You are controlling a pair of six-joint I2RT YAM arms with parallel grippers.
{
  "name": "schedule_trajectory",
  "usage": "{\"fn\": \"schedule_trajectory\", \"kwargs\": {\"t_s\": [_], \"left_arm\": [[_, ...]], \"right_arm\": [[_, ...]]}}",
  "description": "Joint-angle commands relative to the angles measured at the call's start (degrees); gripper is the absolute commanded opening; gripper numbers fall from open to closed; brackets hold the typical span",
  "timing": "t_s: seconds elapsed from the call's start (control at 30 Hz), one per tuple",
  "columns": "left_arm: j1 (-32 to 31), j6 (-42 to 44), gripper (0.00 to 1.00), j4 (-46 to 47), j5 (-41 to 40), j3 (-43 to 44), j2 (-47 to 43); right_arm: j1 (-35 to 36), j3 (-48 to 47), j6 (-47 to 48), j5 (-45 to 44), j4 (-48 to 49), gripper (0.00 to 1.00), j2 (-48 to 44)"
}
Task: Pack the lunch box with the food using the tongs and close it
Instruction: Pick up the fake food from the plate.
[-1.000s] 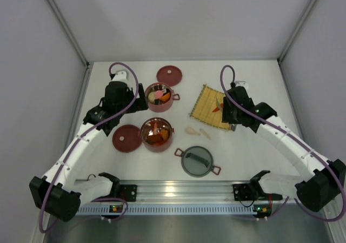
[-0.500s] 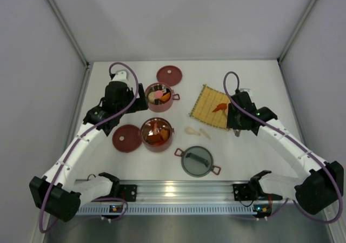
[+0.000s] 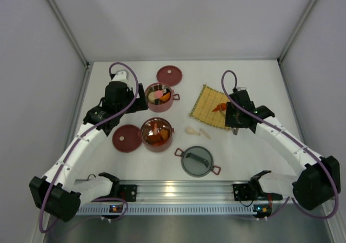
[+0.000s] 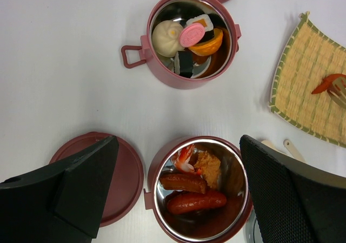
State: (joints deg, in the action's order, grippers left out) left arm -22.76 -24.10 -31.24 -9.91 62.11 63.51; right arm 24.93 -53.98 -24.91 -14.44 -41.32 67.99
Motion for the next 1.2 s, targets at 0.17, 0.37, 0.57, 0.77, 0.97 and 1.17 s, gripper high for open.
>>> {"fn": "schedule_trajectory", "kwargs": {"t_s": [0.17,0.37,0.57,0.77,0.97,1.17], "left_arm": [[-0.09,0.10,0.99,1.27,-0.37,-0.49,-0.66],[-0.09,0.10,0.99,1.27,-0.28,-0.41,-0.49],[-0.09,0.10,0.99,1.27,-0.28,-0.32,-0.40],[-0.09,0.10,0.99,1.27,-0.28,-0.32,-0.31],[-0.09,0.10,0.99,1.27,-0.37,-0.32,-0.31],[-0.09,0.19,0.99,1.36,-0.46,-0.41,-0.31]], "right_arm": [[-1.81,-1.04,1.44,1.07,5.37,0.39,2.15],[-1.99,-1.39,1.53,1.95,5.90,0.32,2.24],[-1.99,-2.53,1.53,1.96,4.94,0.22,0.84],[-1.99,-4.99,1.70,1.34,2.74,0.21,-1.01],[-1.99,-8.16,1.88,1.69,0.72,0.21,-2.07],[-1.99,-9.57,2.05,2.48,0.28,0.21,-2.07]]}}
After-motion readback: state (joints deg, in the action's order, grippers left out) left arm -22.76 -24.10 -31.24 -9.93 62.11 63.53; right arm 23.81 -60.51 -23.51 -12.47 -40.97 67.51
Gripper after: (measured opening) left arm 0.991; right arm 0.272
